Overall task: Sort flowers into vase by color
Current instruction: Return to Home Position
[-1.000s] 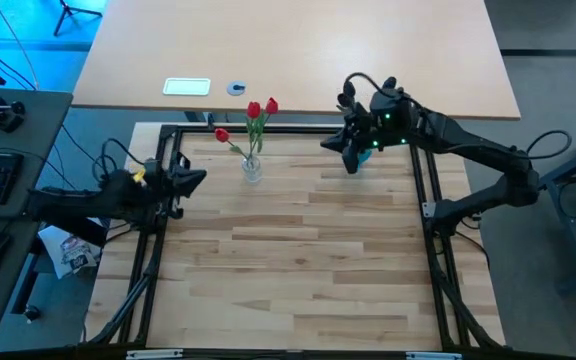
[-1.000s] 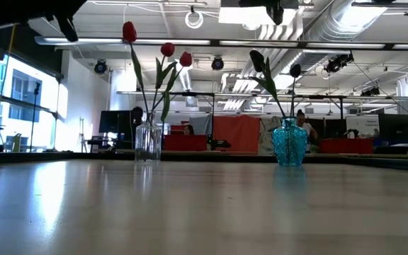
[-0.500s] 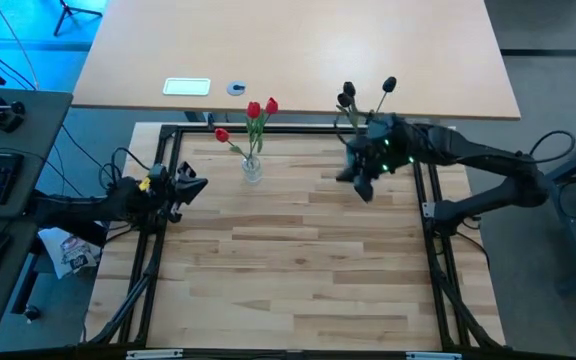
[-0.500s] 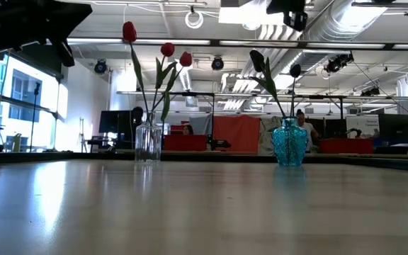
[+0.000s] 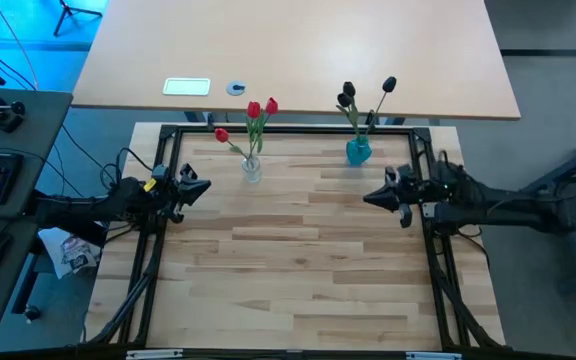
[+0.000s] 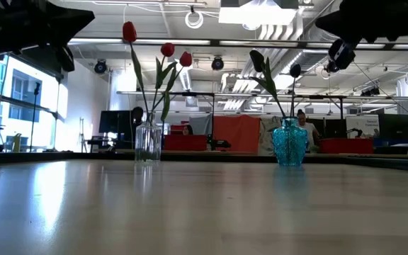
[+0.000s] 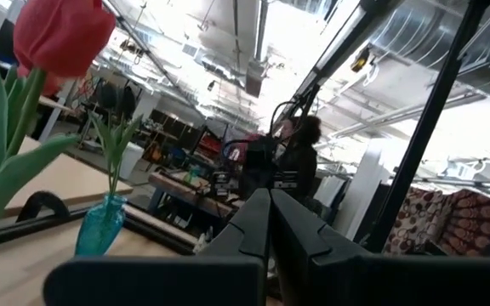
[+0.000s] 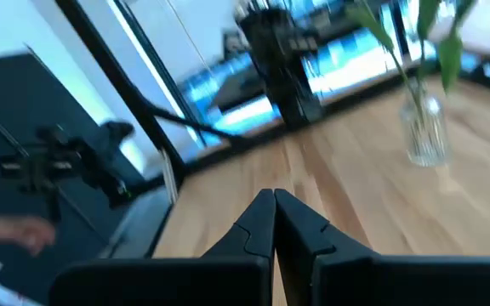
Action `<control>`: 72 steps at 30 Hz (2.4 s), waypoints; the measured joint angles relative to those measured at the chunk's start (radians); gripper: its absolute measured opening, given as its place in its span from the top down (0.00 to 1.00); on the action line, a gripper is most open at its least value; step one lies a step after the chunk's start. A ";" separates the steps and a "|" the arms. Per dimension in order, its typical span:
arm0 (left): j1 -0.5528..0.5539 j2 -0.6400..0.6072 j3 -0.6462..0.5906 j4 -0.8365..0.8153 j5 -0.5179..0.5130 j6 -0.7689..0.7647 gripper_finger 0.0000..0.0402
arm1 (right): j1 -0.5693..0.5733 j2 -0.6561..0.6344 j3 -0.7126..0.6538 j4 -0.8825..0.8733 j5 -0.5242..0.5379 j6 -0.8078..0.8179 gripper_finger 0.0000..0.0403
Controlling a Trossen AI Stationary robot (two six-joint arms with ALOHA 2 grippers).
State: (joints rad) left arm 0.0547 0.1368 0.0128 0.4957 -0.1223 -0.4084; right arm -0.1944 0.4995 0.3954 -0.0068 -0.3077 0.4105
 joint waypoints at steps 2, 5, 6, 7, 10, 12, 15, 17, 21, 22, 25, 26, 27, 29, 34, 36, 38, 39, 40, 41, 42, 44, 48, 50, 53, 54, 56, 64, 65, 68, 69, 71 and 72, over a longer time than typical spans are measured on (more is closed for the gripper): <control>0.000 0.000 0.000 -0.009 0.000 0.000 1.00 | 0.000 -0.025 -0.078 0.128 0.001 0.000 1.00; 0.000 0.000 0.000 -0.008 0.000 0.000 1.00 | 0.011 -0.021 -0.145 0.271 0.014 -0.040 1.00; 0.000 0.000 0.000 -0.009 0.000 0.000 1.00 | 0.018 -0.017 -0.162 0.306 0.016 -0.069 1.00; 0.000 0.000 0.000 -0.010 0.000 0.000 1.00 | 0.025 -0.015 -0.178 0.338 0.017 -0.089 1.00; 0.000 0.000 0.000 -0.011 0.000 0.000 1.00 | 0.059 -0.018 -0.246 0.434 0.019 -0.084 1.00; 0.000 0.000 0.000 -0.014 0.000 0.000 1.00 | 0.092 -0.033 -0.313 0.525 0.028 -0.038 1.00; 0.000 0.000 0.000 -0.014 0.000 0.000 1.00 | 0.151 -0.063 -0.385 0.636 0.094 -0.004 1.00; 0.000 0.000 0.000 -0.016 0.000 0.000 1.00 | 0.185 -0.088 -0.367 0.556 0.130 -0.045 1.00; 0.000 0.000 0.000 -0.032 0.000 0.000 1.00 | 0.222 -0.118 -0.358 0.397 0.143 -0.141 1.00; 0.000 0.000 0.000 -0.034 0.000 0.000 1.00 | 0.222 -0.120 -0.359 0.361 0.143 -0.173 1.00; 0.000 0.000 0.000 -0.040 0.000 0.000 1.00 | 0.222 -0.121 -0.359 0.234 0.144 -0.243 1.00; 0.000 0.000 0.000 -0.040 0.000 0.000 1.00 | 0.222 -0.121 -0.359 0.192 0.144 -0.256 1.00; 0.000 0.000 0.000 -0.039 0.000 0.000 1.00 | 0.222 -0.120 -0.359 0.156 0.144 -0.259 1.00; 0.000 0.000 0.000 -0.040 0.000 0.000 1.00 | 0.222 -0.121 -0.359 0.087 0.144 -0.253 1.00; 0.000 0.000 0.000 -0.039 0.000 0.000 1.00 | 0.223 -0.122 -0.359 -0.028 0.152 -0.254 1.00; 0.000 0.000 0.000 -0.039 0.000 0.000 1.00 | 0.233 -0.167 -0.359 -0.030 0.162 -0.254 1.00; 0.000 0.000 0.000 -0.039 0.000 0.000 1.00 | 0.236 -0.227 -0.359 -0.028 0.162 -0.254 1.00; 0.000 0.000 0.000 -0.039 0.000 0.000 1.00 | 0.235 -0.258 -0.359 -0.029 0.162 -0.254 1.00; 0.000 0.000 0.000 -0.039 0.000 0.000 1.00 | 0.234 -0.291 -0.359 -0.030 0.163 -0.254 1.00; 0.000 0.000 0.000 -0.040 0.000 0.000 1.00 | 0.234 -0.328 -0.359 -0.030 0.166 -0.255 1.00; 0.000 0.000 0.000 -0.041 0.000 0.000 1.00 | 0.234 -0.362 -0.359 -0.029 0.166 -0.254 1.00; 0.000 0.000 0.000 -0.048 0.000 0.000 1.00 | 0.234 -0.436 -0.359 -0.029 0.165 -0.254 1.00; 0.000 0.000 0.000 -0.067 0.000 0.000 1.00 | 0.234 -0.499 -0.359 0.024 0.159 -0.255 1.00; 0.000 0.002 0.000 -0.070 -0.001 0.000 1.00 | 0.234 -0.499 -0.362 0.048 0.158 -0.254 1.00; 0.000 0.003 0.001 -0.081 0.000 0.000 1.00 | 0.234 -0.499 -0.362 0.047 0.155 -0.254 1.00; -0.001 0.003 0.001 -0.086 0.000 0.000 1.00 | 0.234 -0.499 -0.362 0.045 0.154 -0.255 1.00; -0.003 -0.006 0.001 -0.104 0.000 0.000 1.00 | 0.234 -0.499 -0.362 0.043 0.154 -0.255 1.00; -0.003 -0.132 0.001 -0.211 0.000 0.000 1.00 | 0.234 -0.487 -0.362 0.037 0.155 -0.255 1.00; -0.004 -0.133 0.000 -0.209 0.000 0.000 1.00 | 0.234 -0.488 -0.362 0.036 0.154 -0.255 1.00; -0.005 -0.133 0.001 -0.200 0.004 0.000 1.00 | 0.234 -0.487 -0.362 0.024 0.153 -0.255 1.00; -0.005 -0.133 0.001 -0.212 0.006 0.000 1.00 | 0.234 -0.487 -0.362 0.022 0.151 -0.255 1.00; -0.005 -0.133 0.000 -0.219 0.007 0.000 1.00 | 0.234 -0.487 -0.362 0.019 0.151 -0.255 1.00; -0.005 -0.133 0.000 -0.220 0.008 0.000 1.00 | 0.234 -0.487 -0.362 0.017 0.151 -0.255 1.00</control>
State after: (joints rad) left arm 0.0494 0.0036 0.0124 0.2761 -0.1143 -0.4088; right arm 0.0395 0.0124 0.0338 0.0101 -0.1567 0.1558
